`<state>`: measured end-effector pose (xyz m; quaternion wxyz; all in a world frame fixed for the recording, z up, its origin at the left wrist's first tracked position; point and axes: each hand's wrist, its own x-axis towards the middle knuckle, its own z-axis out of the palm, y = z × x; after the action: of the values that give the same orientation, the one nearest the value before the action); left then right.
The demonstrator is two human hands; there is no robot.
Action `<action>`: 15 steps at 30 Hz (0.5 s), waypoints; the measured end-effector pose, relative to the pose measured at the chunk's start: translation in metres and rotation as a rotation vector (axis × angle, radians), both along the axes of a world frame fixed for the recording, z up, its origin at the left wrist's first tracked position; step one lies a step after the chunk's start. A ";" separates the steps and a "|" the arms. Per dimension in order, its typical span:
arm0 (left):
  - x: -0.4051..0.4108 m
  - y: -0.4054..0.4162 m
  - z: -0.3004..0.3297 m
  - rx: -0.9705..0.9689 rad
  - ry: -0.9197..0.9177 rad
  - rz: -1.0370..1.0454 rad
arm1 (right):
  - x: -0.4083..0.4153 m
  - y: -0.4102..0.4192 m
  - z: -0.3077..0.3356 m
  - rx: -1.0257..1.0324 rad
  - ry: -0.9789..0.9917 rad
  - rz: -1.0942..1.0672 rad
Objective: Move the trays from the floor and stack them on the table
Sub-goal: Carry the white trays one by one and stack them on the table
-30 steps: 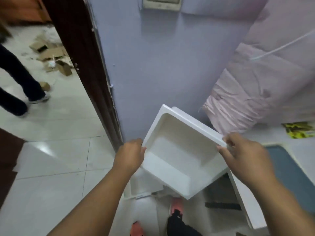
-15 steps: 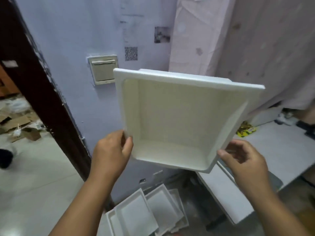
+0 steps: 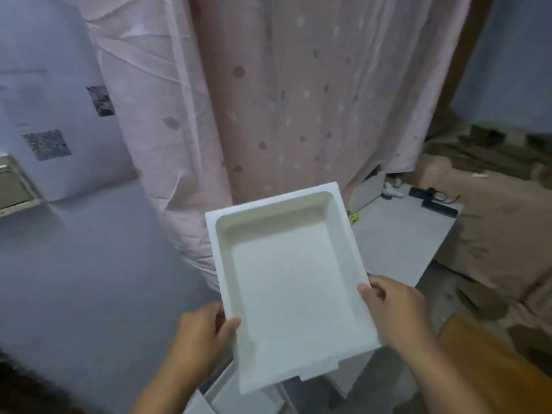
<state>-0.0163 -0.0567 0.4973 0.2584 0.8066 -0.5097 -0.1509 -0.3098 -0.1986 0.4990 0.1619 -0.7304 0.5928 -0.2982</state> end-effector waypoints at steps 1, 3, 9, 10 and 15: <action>-0.012 -0.012 -0.011 0.033 0.065 -0.021 | -0.012 -0.013 -0.008 0.003 0.044 -0.001; -0.034 -0.022 -0.031 0.152 0.222 -0.050 | -0.029 -0.028 -0.025 0.034 0.089 0.017; -0.121 -0.106 -0.097 0.436 0.447 0.003 | -0.102 -0.137 -0.089 0.271 0.345 0.084; -0.131 -0.118 -0.102 0.481 0.431 0.022 | -0.109 -0.152 -0.096 0.293 0.374 0.103; -0.195 -0.205 -0.120 0.572 0.570 0.131 | -0.150 -0.262 -0.121 0.330 0.416 0.208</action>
<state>-0.2113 -0.2616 0.3774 0.1635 0.8027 -0.3025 -0.4872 -0.4594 -0.4604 0.3781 0.1831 -0.7965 0.5758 -0.0233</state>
